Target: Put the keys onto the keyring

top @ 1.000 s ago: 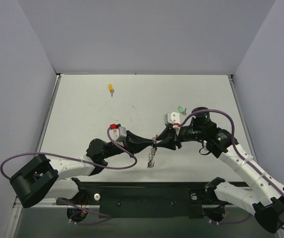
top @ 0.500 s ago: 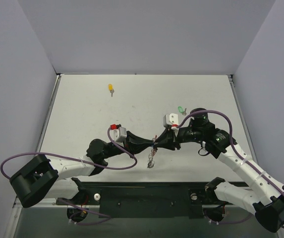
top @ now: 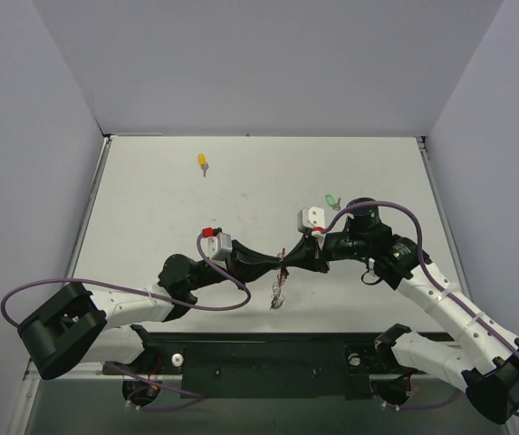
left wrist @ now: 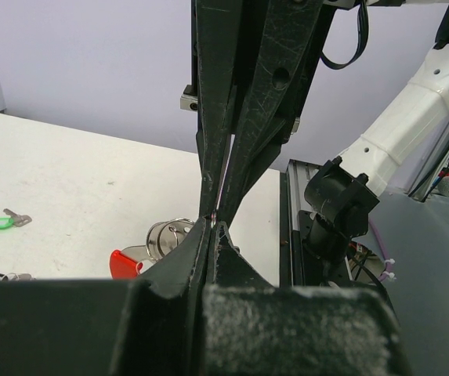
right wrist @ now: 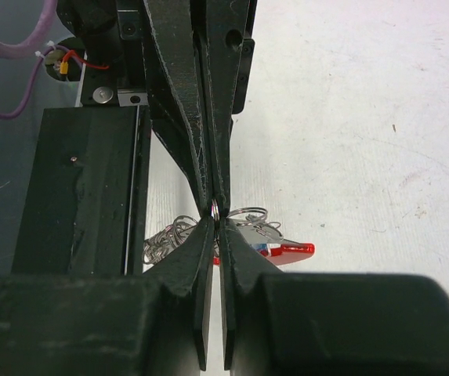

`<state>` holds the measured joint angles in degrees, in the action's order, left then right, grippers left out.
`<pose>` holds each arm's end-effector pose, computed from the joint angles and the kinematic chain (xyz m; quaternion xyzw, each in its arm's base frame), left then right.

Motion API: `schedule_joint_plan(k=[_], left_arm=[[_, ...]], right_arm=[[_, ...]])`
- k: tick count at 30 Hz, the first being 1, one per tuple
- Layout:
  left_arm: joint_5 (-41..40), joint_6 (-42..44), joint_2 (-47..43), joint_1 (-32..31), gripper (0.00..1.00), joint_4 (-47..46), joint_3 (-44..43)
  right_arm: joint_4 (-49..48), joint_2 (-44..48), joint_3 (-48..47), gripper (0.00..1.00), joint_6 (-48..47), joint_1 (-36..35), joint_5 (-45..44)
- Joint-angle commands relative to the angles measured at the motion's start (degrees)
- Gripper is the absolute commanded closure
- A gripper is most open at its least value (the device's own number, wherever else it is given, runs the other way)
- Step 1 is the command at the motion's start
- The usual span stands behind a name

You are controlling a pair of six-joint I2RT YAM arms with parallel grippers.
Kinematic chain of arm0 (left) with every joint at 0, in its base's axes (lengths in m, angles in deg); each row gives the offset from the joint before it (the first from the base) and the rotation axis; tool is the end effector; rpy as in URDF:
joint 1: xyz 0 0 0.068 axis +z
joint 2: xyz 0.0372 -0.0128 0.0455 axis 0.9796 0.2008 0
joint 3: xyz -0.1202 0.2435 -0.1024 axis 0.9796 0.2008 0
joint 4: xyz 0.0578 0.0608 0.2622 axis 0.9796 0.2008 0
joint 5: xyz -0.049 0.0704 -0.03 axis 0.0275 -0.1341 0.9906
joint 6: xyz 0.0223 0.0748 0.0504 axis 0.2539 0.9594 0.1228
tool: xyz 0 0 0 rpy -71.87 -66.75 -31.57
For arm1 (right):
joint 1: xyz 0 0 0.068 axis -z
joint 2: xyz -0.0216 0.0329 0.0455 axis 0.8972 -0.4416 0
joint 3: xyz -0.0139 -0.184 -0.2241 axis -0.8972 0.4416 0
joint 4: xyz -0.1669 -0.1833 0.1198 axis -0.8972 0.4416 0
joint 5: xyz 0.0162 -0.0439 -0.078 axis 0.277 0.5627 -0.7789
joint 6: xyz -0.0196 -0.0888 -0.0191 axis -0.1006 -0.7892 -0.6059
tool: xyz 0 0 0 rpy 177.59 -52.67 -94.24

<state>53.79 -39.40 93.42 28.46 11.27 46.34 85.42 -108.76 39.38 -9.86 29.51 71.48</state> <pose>0.1489 -0.2374 0.2659 0.3291 0.4818 -0.5730 0.5754 0.1628 0.1954 0.3411 -0.5899 0.4713 0.4240 0.5001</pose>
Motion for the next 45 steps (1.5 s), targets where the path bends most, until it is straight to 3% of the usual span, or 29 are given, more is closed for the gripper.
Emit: schedule_joint_plan(k=[1, 11, 13, 16, 18, 23, 28, 32, 36, 40, 45], left_arm=[[-0.7, -0.49, -0.66, -0.06, 1.0, -18.07, -1.04], [-1.14, -0.84, -1.01, 0.12, 1.0, -17.1, -0.42], [-1.66, -0.5, -1.62, 0.03, 0.93, -15.52, -0.16], [-1.49, 0.29, -3.38, 0.12, 0.72, -10.53, -0.16], [-1.4, 1.44, -5.05, 0.12, 0.64, -6.49, -0.42], [-0.97, 5.03, -10.41, 0.47, 0.55, 3.89, -1.74], [1.76, 10.92, -14.1, 0.38, 0.52, 23.8, -6.39], [2.64, 16.19, -14.2, 0.21, 0.35, 35.27, -10.44], [3.43, 18.4, -12.71, -0.58, 0.35, 35.64, -11.06], [3.61, 20.33, -8.93, -2.95, 0.44, 33.09, -12.19], [1.06, 22.79, -3.84, -7.51, 0.47, 28.0, -12.9]], right_arm=[[-1.51, -0.29, 0.48, 1.0, -0.2, -0.87, 2.02], [3.66, 0.15, -1.36, 1.0, -1.34, -0.96, 0.0], [5.25, 0.24, -1.8, 1.0, -1.61, -0.96, -0.61], [6.92, 0.15, -2.24, 1.0, -2.31, -0.96, -1.75], [8.59, 0.33, -2.59, 1.0, -3.19, -0.96, -2.54], [14.12, 0.15, -3.91, 1.0, -6.43, -0.96, -4.56], [24.38, -0.46, -7.42, 1.0, -14.15, -1.4, -7.99], [32.74, -1.43, -10.85, 1.0, -20.92, -2.63, -12.12], [38.55, -2.57, -14.02, 1.0, -25.77, -3.42, -15.81], [41.98, -3.71, -16.22, 1.0, -28.14, -3.69, -18.54], [43.92, -4.5, -17.71, 1.0, -29.12, -3.86, -20.91]])
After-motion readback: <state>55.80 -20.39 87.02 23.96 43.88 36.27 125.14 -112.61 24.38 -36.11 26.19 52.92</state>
